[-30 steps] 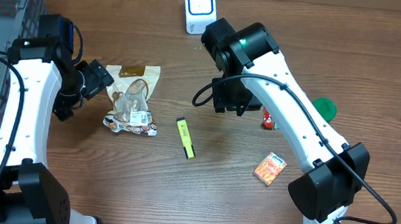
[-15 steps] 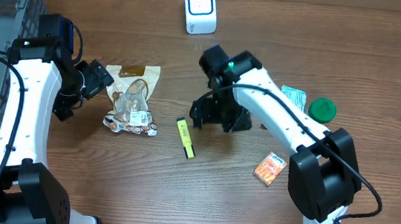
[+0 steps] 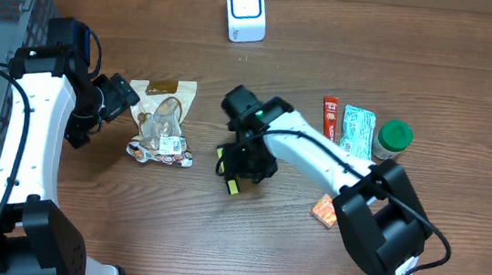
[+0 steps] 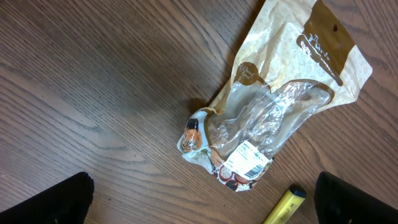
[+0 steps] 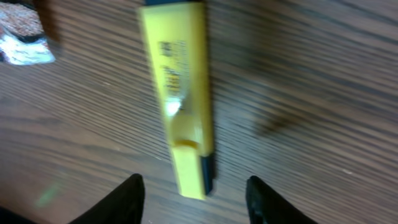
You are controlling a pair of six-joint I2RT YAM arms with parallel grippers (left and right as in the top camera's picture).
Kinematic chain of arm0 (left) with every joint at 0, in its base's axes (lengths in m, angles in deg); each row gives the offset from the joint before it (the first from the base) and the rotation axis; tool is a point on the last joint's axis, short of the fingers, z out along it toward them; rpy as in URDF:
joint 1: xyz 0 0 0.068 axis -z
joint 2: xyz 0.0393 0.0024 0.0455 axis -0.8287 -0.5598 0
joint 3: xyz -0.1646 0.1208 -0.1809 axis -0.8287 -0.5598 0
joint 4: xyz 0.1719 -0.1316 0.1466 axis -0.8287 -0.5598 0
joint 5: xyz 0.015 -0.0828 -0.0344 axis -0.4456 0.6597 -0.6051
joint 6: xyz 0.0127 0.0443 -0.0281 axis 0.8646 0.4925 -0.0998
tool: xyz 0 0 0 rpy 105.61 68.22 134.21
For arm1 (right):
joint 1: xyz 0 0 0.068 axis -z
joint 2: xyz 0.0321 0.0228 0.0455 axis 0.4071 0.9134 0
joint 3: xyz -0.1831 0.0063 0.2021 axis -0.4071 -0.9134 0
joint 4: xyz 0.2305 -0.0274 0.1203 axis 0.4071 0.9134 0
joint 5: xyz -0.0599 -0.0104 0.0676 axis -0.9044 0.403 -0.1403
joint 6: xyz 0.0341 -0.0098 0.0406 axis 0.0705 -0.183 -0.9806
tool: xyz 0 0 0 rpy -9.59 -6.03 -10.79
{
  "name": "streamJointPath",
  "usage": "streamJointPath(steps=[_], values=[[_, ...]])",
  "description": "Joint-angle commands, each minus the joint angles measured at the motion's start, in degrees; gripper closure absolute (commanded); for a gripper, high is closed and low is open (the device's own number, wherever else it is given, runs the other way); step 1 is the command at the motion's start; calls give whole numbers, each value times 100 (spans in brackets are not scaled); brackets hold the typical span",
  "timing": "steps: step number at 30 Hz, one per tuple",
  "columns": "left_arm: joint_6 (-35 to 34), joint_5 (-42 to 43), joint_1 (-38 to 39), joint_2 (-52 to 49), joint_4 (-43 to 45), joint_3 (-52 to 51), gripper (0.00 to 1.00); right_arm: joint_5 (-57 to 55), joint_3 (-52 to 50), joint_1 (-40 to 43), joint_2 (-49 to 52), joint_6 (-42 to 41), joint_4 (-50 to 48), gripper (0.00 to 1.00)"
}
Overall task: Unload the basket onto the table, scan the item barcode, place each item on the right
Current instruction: 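Move the right gripper to the yellow highlighter, then close the right gripper on the yellow highlighter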
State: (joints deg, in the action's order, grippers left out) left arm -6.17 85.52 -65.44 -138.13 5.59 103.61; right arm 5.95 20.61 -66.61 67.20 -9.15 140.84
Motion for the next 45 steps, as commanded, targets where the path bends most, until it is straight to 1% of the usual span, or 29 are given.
streamJointPath(steps=[1, 6, 14, 20, 22, 26, 32, 36, 38, 45], values=[[42, -37, -20, -48, 4, 52, 0, -490, -22, -197, -175, -15, -153, 50], [42, -37, -20, -48, 4, 52, 0, -1005, -22, -479, -175, -39, -238, 50], [42, -37, -20, -48, 7, 52, 0, -1064, -24, -728, -131, -186, -199, 50], [42, -37, -20, -48, 4, 52, 0, -1541, -59, -765, 35, -330, -162, 51], [42, -37, -20, -48, 7, 52, 0, -1532, -61, -765, 96, -332, -164, 51], [42, -37, -20, -48, 4, 52, 0, -1528, -61, -765, 166, -332, -127, 57], [42, -37, -20, -48, 4, 52, 0, -1246, -61, -765, 188, -330, 44, 57], [42, -37, -20, -48, 4, 52, 0, -1257, -96, -765, 190, -330, 17, 59], [42, -37, -20, -48, 4, 52, 0, -1314, -114, -765, 190, -328, 0, 67], [42, -37, -20, -48, 4, 52, 0, -1534, -133, -627, 190, -332, -70, 69]])
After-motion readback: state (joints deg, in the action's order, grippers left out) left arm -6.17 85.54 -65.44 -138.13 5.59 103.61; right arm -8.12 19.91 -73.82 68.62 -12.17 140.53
